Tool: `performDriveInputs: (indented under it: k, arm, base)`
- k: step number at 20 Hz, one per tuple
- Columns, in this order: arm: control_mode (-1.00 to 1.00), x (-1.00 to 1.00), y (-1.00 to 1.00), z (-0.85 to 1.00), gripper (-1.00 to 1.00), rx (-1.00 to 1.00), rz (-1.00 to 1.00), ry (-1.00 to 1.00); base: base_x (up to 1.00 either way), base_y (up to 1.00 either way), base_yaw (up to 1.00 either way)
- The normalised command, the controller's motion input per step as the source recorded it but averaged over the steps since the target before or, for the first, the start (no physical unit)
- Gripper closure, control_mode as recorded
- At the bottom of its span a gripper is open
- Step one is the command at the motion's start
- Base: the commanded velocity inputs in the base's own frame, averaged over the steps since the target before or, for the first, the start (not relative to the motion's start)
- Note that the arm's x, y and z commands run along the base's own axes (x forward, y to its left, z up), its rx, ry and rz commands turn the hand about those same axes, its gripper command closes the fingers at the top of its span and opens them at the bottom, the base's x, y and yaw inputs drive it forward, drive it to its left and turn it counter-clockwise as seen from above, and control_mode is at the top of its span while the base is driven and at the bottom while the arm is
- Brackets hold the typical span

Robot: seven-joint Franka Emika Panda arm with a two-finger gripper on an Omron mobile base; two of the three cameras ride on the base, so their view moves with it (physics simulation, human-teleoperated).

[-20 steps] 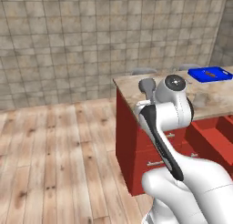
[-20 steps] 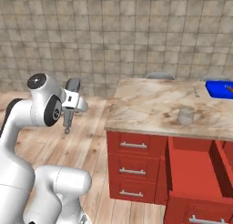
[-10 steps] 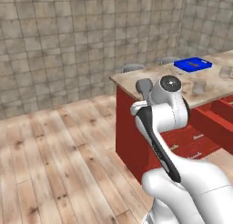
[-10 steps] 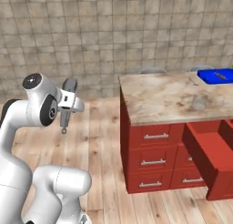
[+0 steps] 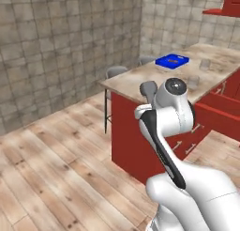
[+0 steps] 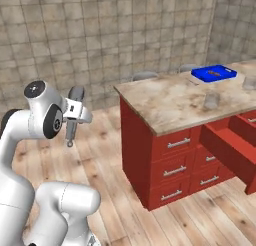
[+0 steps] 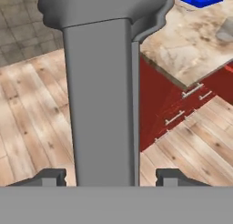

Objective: Take the tongs from the drawer on the right and place them on the dining counter next to the tray containing the kebab skewer.

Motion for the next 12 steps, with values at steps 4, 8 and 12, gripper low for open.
performDriveInputs:
  k: [4, 8, 12]
  arm:
    - [1.00, 0.00, 0.00, 0.00, 1.00, 0.00, 0.00, 0.00]
    - [1.00, 0.00, 0.00, 0.00, 1.00, 0.00, 0.00, 0.00]
    - [1.00, 0.00, 0.00, 0.00, 1.00, 0.00, 0.00, 0.00]
  base:
    - [0.64, 1.00, -0.44]
    - [0.73, 1.00, -0.42]
    - [0.43, 1.00, -0.44]
